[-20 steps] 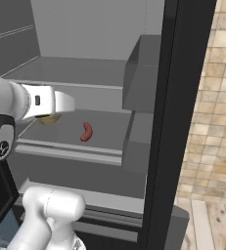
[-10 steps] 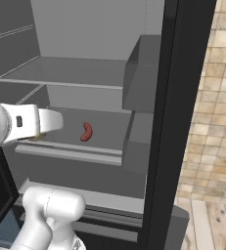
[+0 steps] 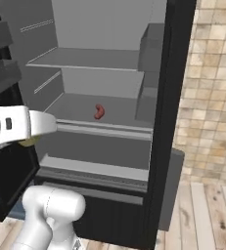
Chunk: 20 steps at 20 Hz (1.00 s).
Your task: Retrieve the sausage and cheese from the fridge and place them on the cutting board on the counter.
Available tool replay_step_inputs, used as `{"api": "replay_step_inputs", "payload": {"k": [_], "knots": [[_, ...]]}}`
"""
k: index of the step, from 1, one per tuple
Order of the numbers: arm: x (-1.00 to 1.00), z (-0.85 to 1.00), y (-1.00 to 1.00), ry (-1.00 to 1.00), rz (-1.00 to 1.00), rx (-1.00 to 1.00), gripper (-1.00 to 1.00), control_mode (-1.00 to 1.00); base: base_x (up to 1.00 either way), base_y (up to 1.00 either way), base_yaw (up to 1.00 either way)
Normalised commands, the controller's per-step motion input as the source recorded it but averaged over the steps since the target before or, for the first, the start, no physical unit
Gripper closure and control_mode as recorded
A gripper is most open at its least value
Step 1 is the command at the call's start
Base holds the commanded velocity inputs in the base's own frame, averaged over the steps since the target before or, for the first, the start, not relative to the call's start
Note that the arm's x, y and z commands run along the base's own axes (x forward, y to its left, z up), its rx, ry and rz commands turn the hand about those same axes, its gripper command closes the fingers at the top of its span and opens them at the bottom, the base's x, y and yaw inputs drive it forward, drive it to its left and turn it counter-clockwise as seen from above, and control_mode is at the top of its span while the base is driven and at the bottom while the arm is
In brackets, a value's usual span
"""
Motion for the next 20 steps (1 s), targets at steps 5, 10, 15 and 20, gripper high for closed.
{"api": "replay_step_inputs", "payload": {"k": [5,10,15,20], "knots": [[0.00,0.00,0.00,0.00,0.00,0.00,1.00,1.00,-0.97,0.41,0.14],[0.00,0.00,0.00,0.00,0.00,0.00,1.00,1.00,-0.49,0.62,0.60],[0.00,0.00,0.00,0.00,0.00,0.00,1.00,1.00,-0.20,0.64,0.95],[0.00,0.00,0.00,0.00,0.00,0.00,1.00,1.00,-0.12,0.60,0.99]]}}
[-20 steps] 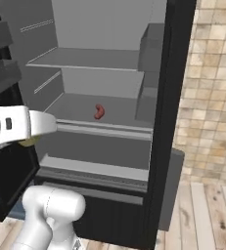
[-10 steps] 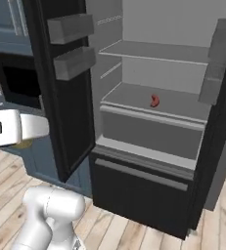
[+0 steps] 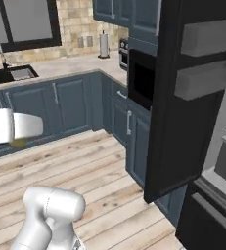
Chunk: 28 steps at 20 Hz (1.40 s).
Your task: Retrieve the sausage and cheese from the fridge and place them on the cutting board on the counter.
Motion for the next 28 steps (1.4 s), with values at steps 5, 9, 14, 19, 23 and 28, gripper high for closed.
{"api": "replay_step_inputs", "payload": {"k": [5,9,14,19,23,28], "knots": [[0.00,0.00,0.00,0.00,0.00,0.00,1.00,1.00,0.04,0.54,0.89],[0.00,0.00,0.00,0.00,0.00,0.00,1.00,1.00,0.34,0.74,0.68],[0.00,0.00,0.00,0.00,0.00,0.00,1.00,1.00,0.48,0.73,0.66],[0.00,0.00,0.00,0.00,0.00,0.00,1.00,1.00,0.57,0.80,0.63],[0.00,0.00,0.00,0.00,0.00,0.00,1.00,1.00,0.69,0.86,0.59],[0.00,0.00,0.00,0.00,0.00,0.00,1.00,1.00,0.65,0.71,0.63]]}}
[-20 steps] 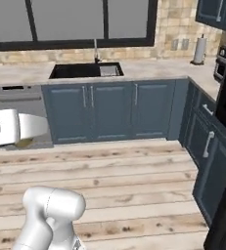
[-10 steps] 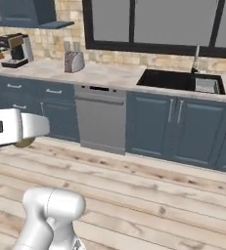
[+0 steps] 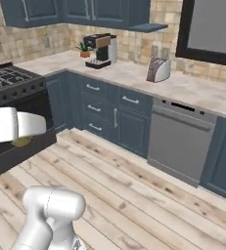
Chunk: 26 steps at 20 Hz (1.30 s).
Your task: Retrieve the sausage and cheese from the fridge and place them on the cutting board on the counter.
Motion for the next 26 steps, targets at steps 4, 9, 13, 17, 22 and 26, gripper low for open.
{"api": "replay_step_inputs", "payload": {"k": [4,9,13,17,22,26], "knots": [[0.00,0.00,0.00,0.00,0.00,0.00,1.00,1.00,0.65,0.55,0.67],[0.00,0.00,0.00,0.00,0.00,0.00,1.00,1.00,1.00,-0.14,0.75],[0.00,0.00,0.00,0.00,0.00,0.00,1.00,1.00,0.99,-0.25,0.78],[0.00,0.00,0.00,0.00,0.00,0.00,1.00,1.00,0.69,-0.40,0.79],[0.00,0.00,0.00,0.00,0.00,0.00,1.00,1.00,0.18,-0.45,0.86],[0.00,0.00,0.00,0.00,0.00,0.00,1.00,1.00,0.00,-0.52,0.87]]}}
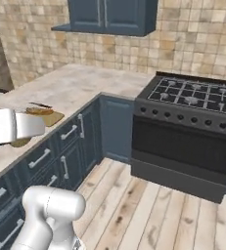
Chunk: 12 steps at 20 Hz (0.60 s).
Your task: Retrieve the sausage and cheese from the fridge and place them on the cutting board on the counter.
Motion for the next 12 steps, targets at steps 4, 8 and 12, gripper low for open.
{"api": "replay_step_inputs", "payload": {"k": [4,8,12], "knots": [[0.00,0.00,0.00,0.00,0.00,0.00,1.00,1.00,0.12,-0.57,0.84],[0.00,0.00,0.00,0.00,0.00,0.00,1.00,1.00,0.42,-0.64,0.78],[0.00,0.00,0.00,0.00,0.00,0.00,1.00,1.00,0.56,-0.77,0.70]]}}
